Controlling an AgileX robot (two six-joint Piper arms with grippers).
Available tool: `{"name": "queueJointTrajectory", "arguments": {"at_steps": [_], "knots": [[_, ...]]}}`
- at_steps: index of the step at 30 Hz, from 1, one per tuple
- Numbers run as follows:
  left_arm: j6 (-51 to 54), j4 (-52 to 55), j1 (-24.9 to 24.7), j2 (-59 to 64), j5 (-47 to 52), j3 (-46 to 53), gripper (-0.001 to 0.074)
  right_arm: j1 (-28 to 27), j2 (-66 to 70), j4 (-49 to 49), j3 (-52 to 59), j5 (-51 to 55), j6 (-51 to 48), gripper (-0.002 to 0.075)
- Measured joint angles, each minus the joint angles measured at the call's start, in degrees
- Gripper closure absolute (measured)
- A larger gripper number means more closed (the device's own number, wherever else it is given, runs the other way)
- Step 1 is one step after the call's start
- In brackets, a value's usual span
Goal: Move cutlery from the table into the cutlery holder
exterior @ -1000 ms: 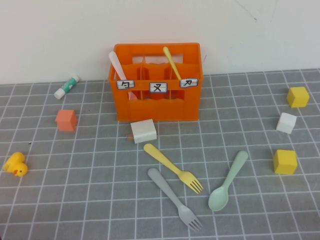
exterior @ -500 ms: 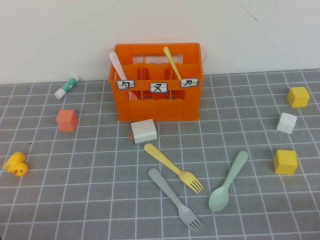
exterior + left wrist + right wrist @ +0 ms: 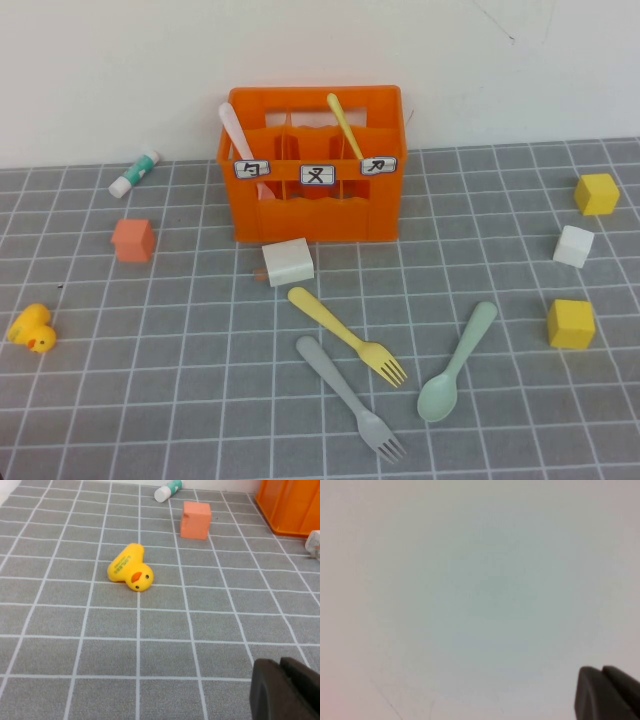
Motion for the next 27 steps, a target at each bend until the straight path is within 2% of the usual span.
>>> {"name": "queueJointTrajectory", "arguments": {"at_steps": [3,9,19,22,27], "knots": [[0.00,0.00,0.00,0.00,0.00,0.00,0.0736,0.00,0.00,4.75,-2.75,4.20,-1.52,0.0729],[0.00,0.00,0.00,0.00,0.00,0.00,0.0736,0.00,1.64,8.40,-16.57,22.06,-8.27,0.0729],[0.00,0.00,0.00,0.00,0.00,0.00,0.0736,0.00,24.05,9.05,-38.33,53.97,-9.89,0.0729],[0.00,0.00,0.00,0.00,0.00,0.00,0.0736,0.00,31.53,9.05,-40.29,57.72,-12.64,0.0729],[0.00,0.00,0.00,0.00,0.00,0.00,0.0736,0.00,41.96,12.81,-39.98,54.03,-12.07,0.0729]]}}
